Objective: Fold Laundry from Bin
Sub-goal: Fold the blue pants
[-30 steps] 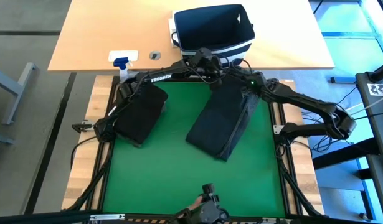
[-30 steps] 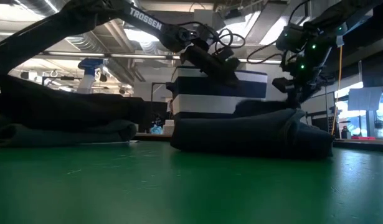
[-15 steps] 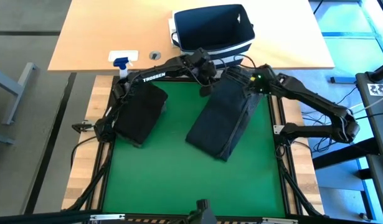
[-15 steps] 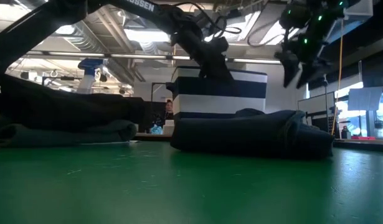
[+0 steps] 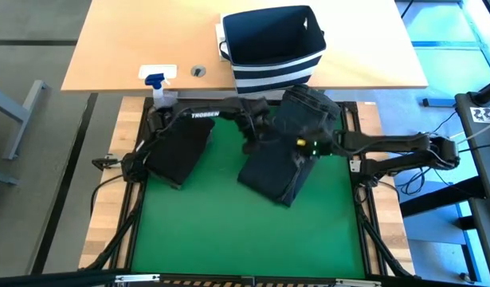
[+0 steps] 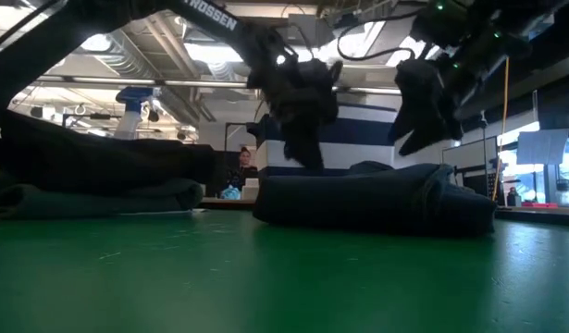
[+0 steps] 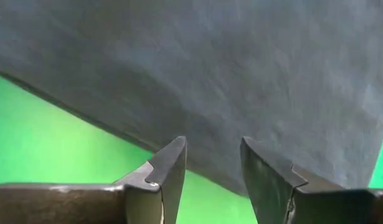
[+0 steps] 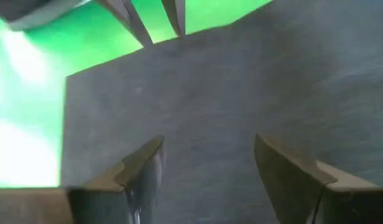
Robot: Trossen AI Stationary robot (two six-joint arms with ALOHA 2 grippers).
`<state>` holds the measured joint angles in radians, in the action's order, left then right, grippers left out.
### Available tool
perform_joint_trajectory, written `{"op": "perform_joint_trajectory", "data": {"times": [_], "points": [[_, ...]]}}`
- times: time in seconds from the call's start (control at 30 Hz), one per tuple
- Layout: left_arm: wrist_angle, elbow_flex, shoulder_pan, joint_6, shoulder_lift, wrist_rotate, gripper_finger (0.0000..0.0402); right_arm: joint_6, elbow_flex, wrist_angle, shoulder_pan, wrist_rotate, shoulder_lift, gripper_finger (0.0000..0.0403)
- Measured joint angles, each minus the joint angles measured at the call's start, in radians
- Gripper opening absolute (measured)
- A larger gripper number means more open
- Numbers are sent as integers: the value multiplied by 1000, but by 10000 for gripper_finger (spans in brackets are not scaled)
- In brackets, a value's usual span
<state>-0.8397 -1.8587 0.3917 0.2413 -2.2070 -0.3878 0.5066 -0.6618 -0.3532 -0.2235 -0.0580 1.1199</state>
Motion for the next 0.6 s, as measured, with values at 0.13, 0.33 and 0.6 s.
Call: {"op": "perform_joint_trajectory", "data": {"times": [0.13,0.33,0.6], "points": [[4,96,-54,-34,0,-15,147,66,81,91,135,-2,20,243],[41,228,-158,-222,0,21,147,115,190,120,337,-37,57,243],[-32,201,-330,-458,23,59,147,120,100,-158,510,48,7,243]]}}
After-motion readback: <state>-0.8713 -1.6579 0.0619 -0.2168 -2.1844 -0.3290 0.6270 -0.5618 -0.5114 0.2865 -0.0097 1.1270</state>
